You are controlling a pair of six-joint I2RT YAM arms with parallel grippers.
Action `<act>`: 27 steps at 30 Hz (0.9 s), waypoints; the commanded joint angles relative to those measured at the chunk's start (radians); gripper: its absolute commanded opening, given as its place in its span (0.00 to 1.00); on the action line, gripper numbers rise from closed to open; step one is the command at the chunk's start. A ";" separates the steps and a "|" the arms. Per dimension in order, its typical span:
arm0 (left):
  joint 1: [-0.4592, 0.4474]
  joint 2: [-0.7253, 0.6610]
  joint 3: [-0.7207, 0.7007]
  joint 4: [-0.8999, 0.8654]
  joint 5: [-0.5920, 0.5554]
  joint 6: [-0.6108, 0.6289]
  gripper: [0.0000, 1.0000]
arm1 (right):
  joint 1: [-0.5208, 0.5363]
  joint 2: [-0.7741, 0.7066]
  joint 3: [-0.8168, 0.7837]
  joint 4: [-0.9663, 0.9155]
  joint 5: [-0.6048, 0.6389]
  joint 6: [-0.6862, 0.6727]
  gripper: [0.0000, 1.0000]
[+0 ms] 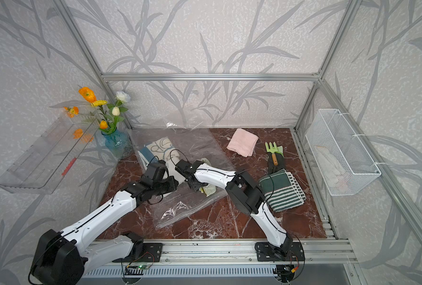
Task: Place the folded towel into the vacuum bag
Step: Pick up the towel from the vacuum bag.
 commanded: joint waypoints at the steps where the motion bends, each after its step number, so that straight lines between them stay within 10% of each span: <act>1: 0.008 -0.031 0.037 -0.041 -0.021 0.025 0.21 | -0.031 0.147 -0.095 -0.114 -0.134 0.001 0.59; 10: 0.005 -0.057 0.055 -0.027 0.047 0.080 0.22 | -0.115 -0.161 -0.126 -0.035 0.006 -0.091 0.06; 20: -0.361 0.139 0.227 -0.203 0.001 0.232 0.56 | -0.349 -0.615 -0.441 0.138 -0.533 0.000 0.01; 27: -0.563 0.413 0.344 -0.267 -0.146 0.272 0.76 | -0.456 -0.741 -0.566 0.162 -0.636 0.029 0.01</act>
